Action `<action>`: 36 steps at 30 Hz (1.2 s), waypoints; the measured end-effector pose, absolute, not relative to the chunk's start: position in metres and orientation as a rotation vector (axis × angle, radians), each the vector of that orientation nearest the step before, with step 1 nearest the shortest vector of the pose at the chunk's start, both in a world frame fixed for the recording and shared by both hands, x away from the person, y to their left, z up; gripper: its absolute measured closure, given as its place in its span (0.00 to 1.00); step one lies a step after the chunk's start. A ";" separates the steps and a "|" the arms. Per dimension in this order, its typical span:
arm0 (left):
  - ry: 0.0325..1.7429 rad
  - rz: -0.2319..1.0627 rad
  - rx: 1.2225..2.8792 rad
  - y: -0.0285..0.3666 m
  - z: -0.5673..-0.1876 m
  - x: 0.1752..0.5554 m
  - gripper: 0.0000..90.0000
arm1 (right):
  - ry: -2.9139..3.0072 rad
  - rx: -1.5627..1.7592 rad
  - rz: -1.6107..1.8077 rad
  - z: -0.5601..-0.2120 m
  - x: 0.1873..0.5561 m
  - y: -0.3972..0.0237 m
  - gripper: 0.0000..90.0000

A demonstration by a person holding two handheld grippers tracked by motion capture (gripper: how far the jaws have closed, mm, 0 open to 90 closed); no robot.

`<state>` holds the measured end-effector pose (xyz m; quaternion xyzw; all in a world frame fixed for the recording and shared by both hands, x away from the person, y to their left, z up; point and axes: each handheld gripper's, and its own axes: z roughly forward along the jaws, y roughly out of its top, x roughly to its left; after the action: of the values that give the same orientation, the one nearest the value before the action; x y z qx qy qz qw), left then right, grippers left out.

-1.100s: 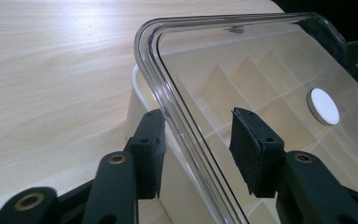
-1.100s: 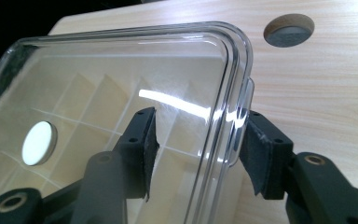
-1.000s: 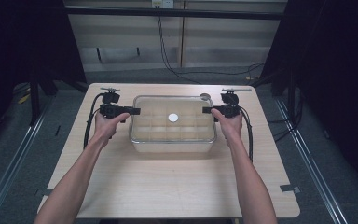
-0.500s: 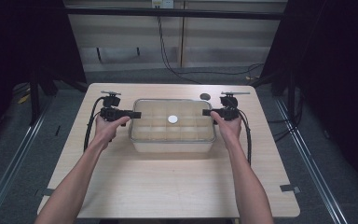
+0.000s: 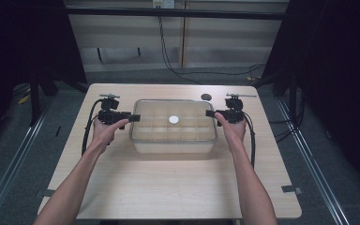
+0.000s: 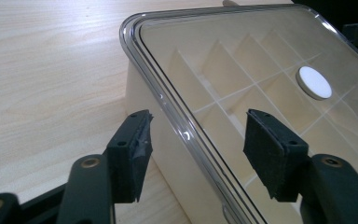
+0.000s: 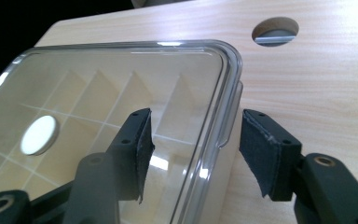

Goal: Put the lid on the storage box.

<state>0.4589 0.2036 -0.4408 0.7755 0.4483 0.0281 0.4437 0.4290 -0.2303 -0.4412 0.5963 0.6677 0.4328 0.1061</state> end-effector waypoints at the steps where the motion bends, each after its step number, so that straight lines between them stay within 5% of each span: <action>1: 1.101 0.077 1.925 0.204 -0.439 0.457 0.45 | 1.966 1.748 1.279 -0.440 0.428 -0.231 0.47; 25: 1.036 0.185 1.919 0.229 -0.413 0.409 0.43 | 1.999 1.544 1.407 -0.406 0.376 -0.232 0.48; 36: 0.978 0.240 1.969 0.230 -0.410 0.379 0.34 | 1.995 1.511 1.466 -0.403 0.337 -0.244 0.46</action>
<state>0.3793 0.2296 -0.4095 0.7959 0.3951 0.0970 0.4483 0.3373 -0.2435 -0.4033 0.5170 0.6829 0.5018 0.1202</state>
